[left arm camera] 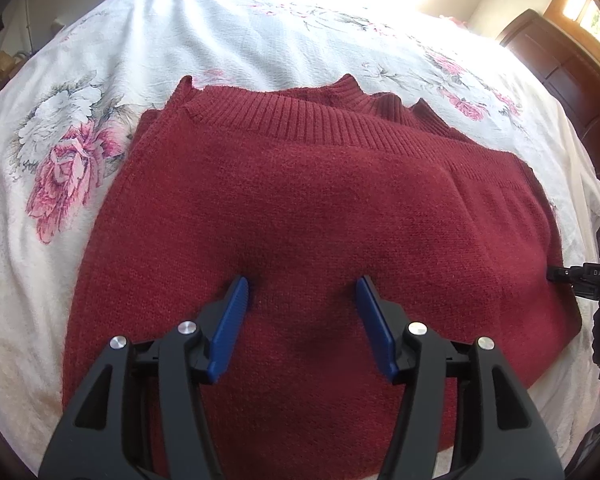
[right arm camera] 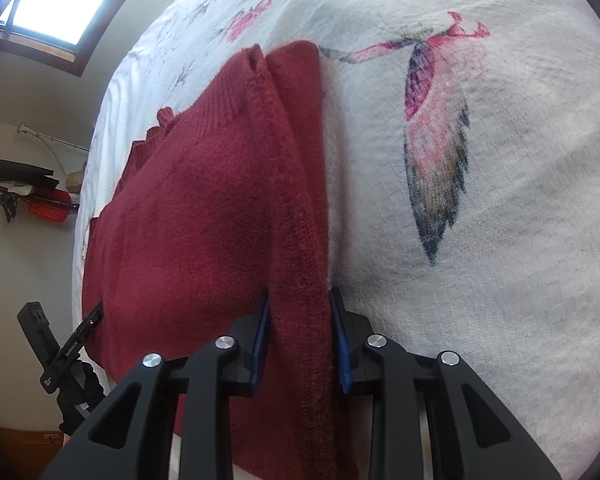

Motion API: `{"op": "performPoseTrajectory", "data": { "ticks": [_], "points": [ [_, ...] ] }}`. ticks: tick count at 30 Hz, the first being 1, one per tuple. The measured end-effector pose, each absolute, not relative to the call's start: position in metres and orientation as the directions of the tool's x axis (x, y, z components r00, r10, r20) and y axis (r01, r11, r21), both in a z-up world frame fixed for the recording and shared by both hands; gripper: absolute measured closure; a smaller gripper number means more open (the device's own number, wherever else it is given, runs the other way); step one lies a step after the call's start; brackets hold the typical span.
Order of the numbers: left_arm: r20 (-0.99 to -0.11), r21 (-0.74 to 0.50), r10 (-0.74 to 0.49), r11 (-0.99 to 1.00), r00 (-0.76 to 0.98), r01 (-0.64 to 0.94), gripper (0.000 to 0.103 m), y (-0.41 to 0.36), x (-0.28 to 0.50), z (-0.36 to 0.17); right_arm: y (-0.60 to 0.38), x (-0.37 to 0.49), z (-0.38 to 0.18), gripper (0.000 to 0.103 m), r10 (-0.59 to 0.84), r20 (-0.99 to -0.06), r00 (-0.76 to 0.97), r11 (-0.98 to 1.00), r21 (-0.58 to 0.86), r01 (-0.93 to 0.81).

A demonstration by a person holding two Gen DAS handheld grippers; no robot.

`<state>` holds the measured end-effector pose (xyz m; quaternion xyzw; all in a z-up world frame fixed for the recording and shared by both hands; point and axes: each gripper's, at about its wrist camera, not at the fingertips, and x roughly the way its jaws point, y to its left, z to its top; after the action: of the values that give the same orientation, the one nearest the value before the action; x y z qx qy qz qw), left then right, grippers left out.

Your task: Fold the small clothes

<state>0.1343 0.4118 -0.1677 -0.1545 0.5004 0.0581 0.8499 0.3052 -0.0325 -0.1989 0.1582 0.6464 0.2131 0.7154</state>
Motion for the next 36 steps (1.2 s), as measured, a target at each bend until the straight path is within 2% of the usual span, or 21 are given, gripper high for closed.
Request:
{"op": "performPoseTrajectory", "data": {
  "ticks": [5,8,15,20,27,36],
  "points": [
    [-0.868,-0.226,-0.074,0.940,0.492,-0.257,0.047,0.414,0.129,-0.154,-0.017,0.309,-0.181,0.079,0.426,-0.903,0.063,0.902,0.419,-0.103],
    [-0.851,-0.265,-0.104,0.931,0.515,-0.249,0.047,0.420,0.115,-0.144,-0.002,0.308,-0.152,0.081,0.421,-0.902,0.094,0.903,0.408,-0.134],
    [-0.818,-0.310,-0.128,0.919,0.560,-0.243,0.047,0.438,0.091,-0.125,0.082,0.306,-0.076,0.082,0.401,-0.905,0.146,0.888,0.344,-0.304],
    [-0.801,-0.340,-0.136,0.905,0.583,-0.256,0.046,0.452,0.079,-0.117,0.161,0.293,-0.052,0.082,0.379,-0.916,0.130,0.853,0.292,-0.432],
    [-0.788,-0.364,-0.139,0.891,0.599,-0.272,0.046,0.468,0.063,-0.115,0.245,0.269,-0.075,0.082,0.315,-0.945,0.086,0.818,0.224,-0.530],
    [-0.775,-0.382,-0.138,0.880,0.616,-0.283,0.046,0.482,0.050,-0.109,0.265,0.252,-0.127,0.080,0.287,-0.957,0.031,0.832,0.233,-0.503]
  ]
}}
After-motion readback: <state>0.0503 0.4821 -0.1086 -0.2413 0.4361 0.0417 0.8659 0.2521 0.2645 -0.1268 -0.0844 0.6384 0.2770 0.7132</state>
